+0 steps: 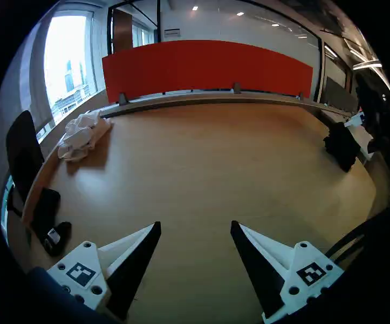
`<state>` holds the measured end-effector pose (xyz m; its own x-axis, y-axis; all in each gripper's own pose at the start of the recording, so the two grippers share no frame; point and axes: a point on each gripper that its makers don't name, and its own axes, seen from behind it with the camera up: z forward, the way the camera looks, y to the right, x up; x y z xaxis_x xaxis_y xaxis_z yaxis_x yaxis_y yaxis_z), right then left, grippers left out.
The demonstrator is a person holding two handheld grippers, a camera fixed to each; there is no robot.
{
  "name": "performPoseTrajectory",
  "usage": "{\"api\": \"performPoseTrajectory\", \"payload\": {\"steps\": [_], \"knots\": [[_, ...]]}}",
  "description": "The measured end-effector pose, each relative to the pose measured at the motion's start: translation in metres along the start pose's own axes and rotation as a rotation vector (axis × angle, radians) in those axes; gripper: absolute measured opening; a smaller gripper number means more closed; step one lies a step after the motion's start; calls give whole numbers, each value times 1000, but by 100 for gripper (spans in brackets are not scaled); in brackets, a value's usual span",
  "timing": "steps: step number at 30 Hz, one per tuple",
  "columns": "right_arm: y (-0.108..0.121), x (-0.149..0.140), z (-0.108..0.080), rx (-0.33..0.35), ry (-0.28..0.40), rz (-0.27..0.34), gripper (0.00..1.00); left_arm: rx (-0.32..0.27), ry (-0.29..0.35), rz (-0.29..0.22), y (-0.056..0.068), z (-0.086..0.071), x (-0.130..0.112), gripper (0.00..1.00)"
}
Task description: Fold towel
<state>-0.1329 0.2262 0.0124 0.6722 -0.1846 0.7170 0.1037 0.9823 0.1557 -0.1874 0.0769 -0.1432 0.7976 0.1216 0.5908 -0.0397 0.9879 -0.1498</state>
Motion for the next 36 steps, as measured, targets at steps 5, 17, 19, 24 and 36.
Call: {"api": "performPoseTrajectory", "payload": {"steps": [5, 17, 19, 24, 36], "knots": [[-1, -4, 7, 4, -10, 3, 97, 4, -5, 1, -1, -1, -2, 96], [3, -16, 30, 5, -44, 21, 97, 27, -17, 3, -7, -8, -8, 96], [4, -17, 34, 5, -48, 27, 97, 31, -19, 3, -8, -9, -9, 96], [6, -20, 42, 6, -57, 40, 97, 38, -23, 3, -10, -11, -11, 96], [7, -22, 44, 6, -59, 36, 97, 40, -22, 6, -11, -14, -11, 96]]}}
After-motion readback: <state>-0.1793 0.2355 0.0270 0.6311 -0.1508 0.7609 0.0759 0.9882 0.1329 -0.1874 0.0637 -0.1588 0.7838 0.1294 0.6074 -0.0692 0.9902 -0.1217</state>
